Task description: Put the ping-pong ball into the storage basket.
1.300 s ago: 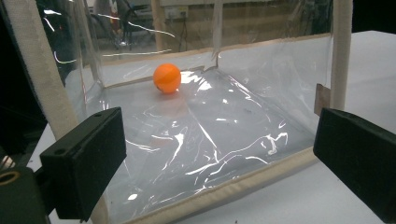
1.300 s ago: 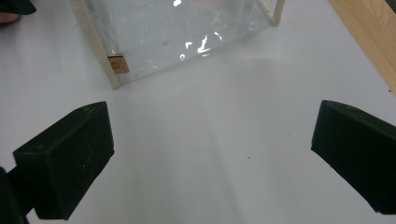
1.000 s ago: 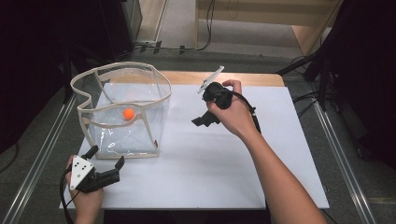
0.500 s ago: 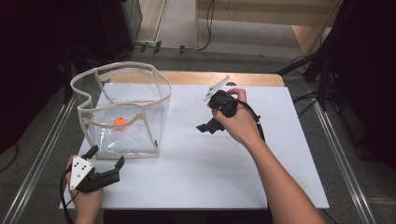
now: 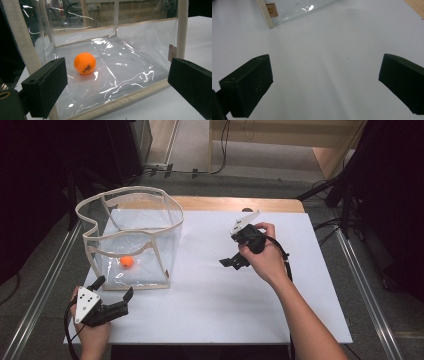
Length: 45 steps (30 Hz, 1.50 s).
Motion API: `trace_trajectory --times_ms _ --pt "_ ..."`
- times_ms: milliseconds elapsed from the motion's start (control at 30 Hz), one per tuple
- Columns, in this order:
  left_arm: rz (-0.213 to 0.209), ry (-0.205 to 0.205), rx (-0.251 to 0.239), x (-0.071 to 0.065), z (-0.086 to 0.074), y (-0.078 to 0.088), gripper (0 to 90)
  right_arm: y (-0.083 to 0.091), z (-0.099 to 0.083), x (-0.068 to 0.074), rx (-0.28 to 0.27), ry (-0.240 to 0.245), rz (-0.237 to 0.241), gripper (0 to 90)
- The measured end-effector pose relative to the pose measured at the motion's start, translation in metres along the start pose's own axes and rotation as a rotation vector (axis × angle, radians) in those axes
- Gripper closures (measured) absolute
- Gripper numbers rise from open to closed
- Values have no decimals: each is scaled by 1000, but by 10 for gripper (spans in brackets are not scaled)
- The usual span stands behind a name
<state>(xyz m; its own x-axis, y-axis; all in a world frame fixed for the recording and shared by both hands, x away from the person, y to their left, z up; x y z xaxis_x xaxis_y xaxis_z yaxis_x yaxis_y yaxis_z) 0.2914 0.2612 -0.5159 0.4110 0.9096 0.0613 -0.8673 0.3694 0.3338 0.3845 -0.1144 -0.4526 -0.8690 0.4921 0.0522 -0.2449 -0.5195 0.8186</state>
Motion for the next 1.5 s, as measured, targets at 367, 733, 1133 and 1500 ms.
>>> trace_trajectory --times_ms 367,733,1133,1500 --pt "2 -1 1 0 0 0 30 2 -27 0 -35 -46 3 0" --pt "0 -4 3 -1 0 0 31 2 -55 2 -70 -95 -1 0" --pt "1 -3 3 -1 0 0 31 9 -88 -1 -136 -157 -21 0" --pt "4 -9 6 -1 -1 0 31 17 -118 -3 -182 -193 -45 0"
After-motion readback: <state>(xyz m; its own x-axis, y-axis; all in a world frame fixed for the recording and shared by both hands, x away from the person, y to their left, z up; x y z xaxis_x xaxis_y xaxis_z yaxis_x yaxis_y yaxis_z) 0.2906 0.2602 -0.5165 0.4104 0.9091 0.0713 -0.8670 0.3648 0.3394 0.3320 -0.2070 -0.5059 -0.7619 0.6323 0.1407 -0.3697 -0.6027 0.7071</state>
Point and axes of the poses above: each handheld gripper's, and its own axes: y roughly backward along the jaws, z roughly out of its top, x roughly to its left, the point moved 7 cm from there along -y, roughly forward along the jaws, and after that the axes turned 5 degrees about x, right-handed, at the moved point
